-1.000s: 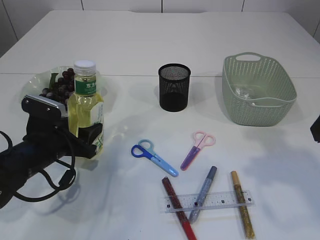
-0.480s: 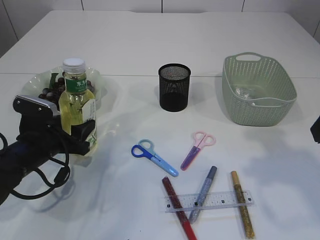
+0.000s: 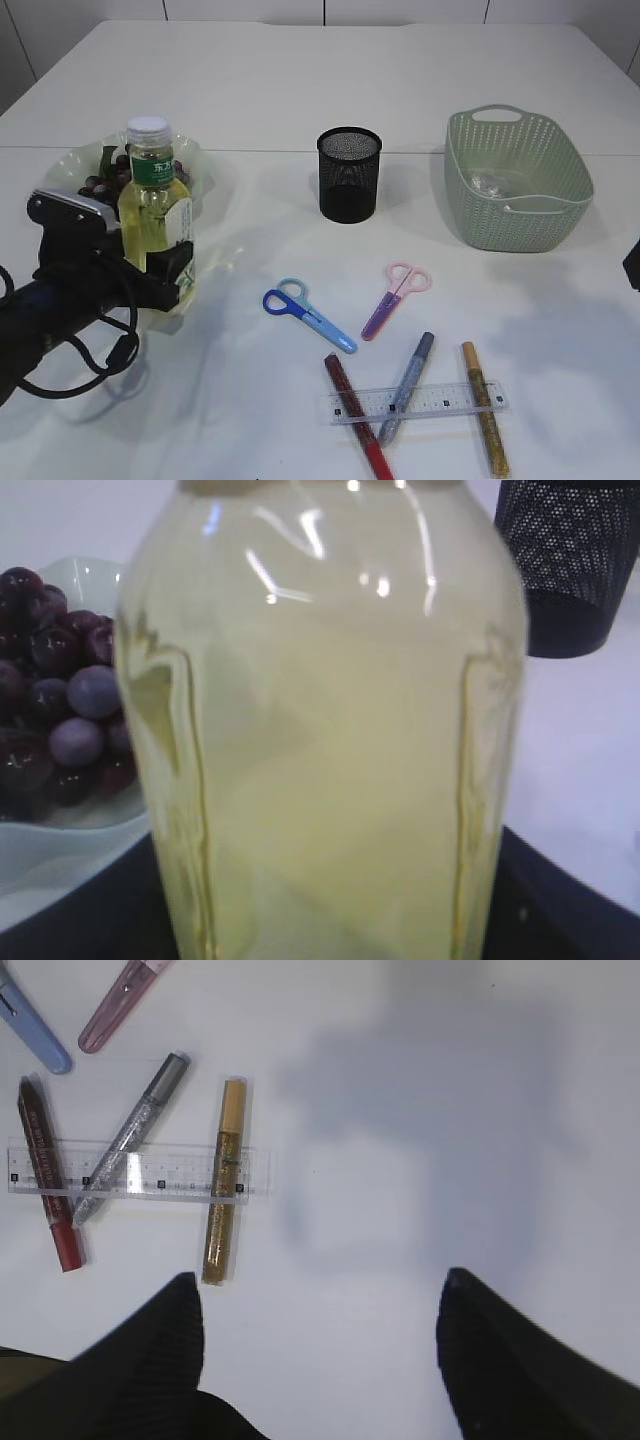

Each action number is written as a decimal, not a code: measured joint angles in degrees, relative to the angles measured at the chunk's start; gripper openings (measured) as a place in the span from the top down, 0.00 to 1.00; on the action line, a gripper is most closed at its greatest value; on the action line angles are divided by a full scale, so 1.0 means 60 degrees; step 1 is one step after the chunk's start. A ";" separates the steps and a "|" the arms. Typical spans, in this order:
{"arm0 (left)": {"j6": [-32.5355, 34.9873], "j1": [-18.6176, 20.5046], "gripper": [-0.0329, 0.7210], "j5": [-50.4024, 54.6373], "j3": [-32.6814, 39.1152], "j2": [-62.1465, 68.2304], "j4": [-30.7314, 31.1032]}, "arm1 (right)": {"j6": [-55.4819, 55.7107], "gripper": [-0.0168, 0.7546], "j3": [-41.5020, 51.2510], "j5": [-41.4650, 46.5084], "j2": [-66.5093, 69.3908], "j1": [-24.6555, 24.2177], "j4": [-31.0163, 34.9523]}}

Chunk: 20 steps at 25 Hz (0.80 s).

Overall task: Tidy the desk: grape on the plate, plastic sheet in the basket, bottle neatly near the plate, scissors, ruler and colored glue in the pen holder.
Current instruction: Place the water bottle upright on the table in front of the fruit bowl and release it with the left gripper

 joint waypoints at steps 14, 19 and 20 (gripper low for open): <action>0.0000 0.0000 0.09 0.0394 0.0000 -0.0354 0.0346 | 0.0000 0.25 0.0000 -0.0078 0.0000 0.0000 0.0000; 0.0000 0.0000 0.09 0.0394 0.0018 -0.0985 0.0361 | 0.0000 0.25 0.0000 -0.0152 0.0000 0.0000 0.0000; 0.0000 0.0000 0.09 0.0394 0.0038 -0.1202 0.0361 | 0.0000 0.25 0.0000 -0.0152 0.0000 0.0000 0.0000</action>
